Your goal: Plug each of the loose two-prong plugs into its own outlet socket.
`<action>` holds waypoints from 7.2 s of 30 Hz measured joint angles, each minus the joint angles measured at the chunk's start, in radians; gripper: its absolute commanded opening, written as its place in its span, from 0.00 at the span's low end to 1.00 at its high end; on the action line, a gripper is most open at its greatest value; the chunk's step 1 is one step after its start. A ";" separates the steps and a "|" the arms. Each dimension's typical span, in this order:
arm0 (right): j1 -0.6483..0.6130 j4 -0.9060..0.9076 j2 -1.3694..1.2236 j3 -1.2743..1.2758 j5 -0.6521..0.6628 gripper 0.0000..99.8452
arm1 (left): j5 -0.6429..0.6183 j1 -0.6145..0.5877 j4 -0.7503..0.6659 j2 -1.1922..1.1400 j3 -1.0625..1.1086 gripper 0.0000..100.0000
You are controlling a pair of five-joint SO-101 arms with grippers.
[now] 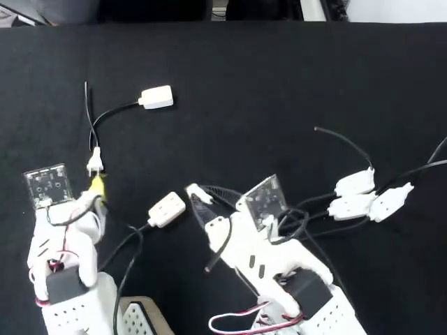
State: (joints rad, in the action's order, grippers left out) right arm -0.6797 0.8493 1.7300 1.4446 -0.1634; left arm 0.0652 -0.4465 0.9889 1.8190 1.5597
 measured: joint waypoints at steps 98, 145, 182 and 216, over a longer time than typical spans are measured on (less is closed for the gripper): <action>0.181 -0.015 -1.550 -0.652 0.212 0.01 | 0.084 -0.143 0.003 -0.002 0.121 0.22; 1.002 0.267 -1.694 -1.129 0.690 0.26 | 0.100 -0.138 0.003 -0.002 0.121 0.22; -0.124 -0.413 -2.062 -1.172 0.104 0.26 | 0.009 -0.334 0.365 0.005 -0.821 0.22; -0.218 -0.204 -2.717 -2.047 -0.041 0.11 | 0.009 -0.344 0.525 0.006 -0.914 0.22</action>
State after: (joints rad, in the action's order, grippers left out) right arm -0.8976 0.6452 -0.9874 -0.6022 -0.2048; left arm 0.0744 -0.7902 1.5136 1.8251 0.6452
